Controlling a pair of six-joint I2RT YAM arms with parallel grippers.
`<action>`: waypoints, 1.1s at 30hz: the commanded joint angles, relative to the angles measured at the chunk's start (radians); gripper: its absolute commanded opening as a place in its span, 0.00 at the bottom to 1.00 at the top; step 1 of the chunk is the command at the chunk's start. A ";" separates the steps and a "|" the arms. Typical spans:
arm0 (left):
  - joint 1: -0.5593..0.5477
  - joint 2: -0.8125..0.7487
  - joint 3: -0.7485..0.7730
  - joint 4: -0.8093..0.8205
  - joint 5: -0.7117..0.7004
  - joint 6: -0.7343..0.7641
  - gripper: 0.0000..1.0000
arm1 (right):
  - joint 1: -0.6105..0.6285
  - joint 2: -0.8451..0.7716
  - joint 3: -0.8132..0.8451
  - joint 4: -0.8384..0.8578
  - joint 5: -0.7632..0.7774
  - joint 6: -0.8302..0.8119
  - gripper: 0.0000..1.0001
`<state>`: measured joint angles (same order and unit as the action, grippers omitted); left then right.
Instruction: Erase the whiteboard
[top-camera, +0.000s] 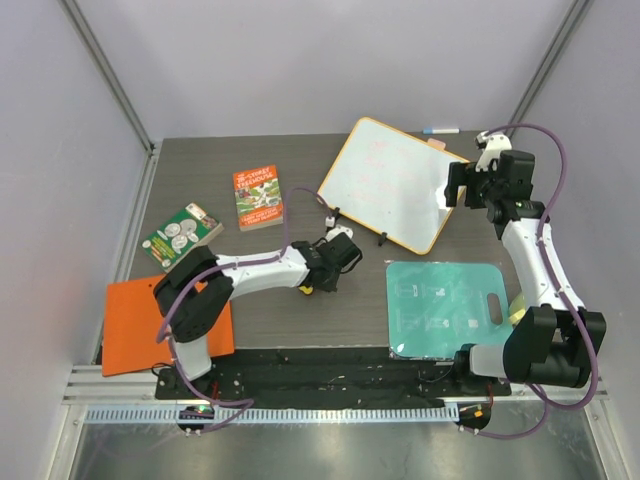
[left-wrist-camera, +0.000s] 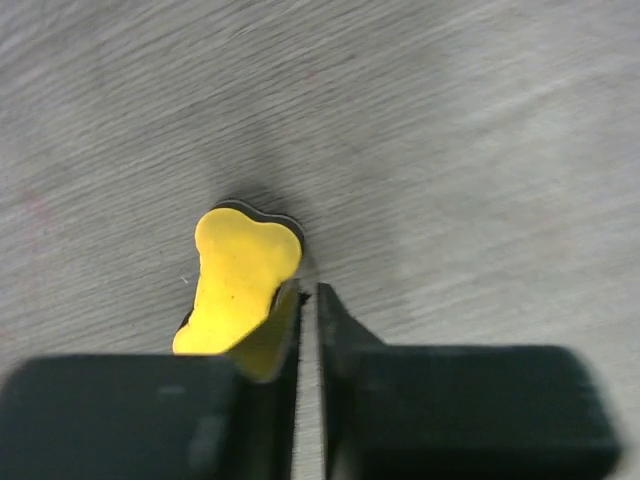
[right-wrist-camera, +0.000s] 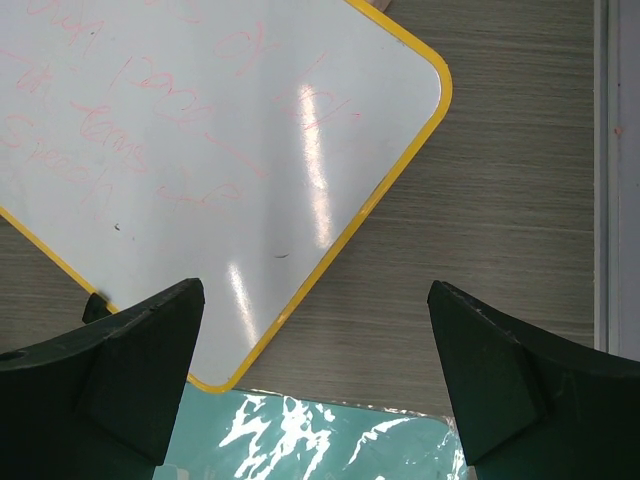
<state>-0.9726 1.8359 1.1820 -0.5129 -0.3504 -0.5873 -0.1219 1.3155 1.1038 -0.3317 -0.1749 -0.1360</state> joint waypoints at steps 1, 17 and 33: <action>-0.005 -0.162 -0.037 0.089 0.082 0.070 0.35 | -0.007 -0.025 0.030 0.002 -0.021 -0.010 1.00; 0.055 -0.288 -0.213 0.175 0.091 0.273 0.82 | -0.021 -0.005 0.045 -0.004 -0.117 0.015 1.00; 0.071 -0.124 -0.156 0.189 0.108 0.305 0.49 | -0.048 -0.039 0.016 -0.004 -0.097 -0.011 1.00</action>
<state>-0.9089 1.7000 0.9985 -0.3470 -0.2150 -0.2855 -0.1501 1.3155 1.1042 -0.3485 -0.2714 -0.1360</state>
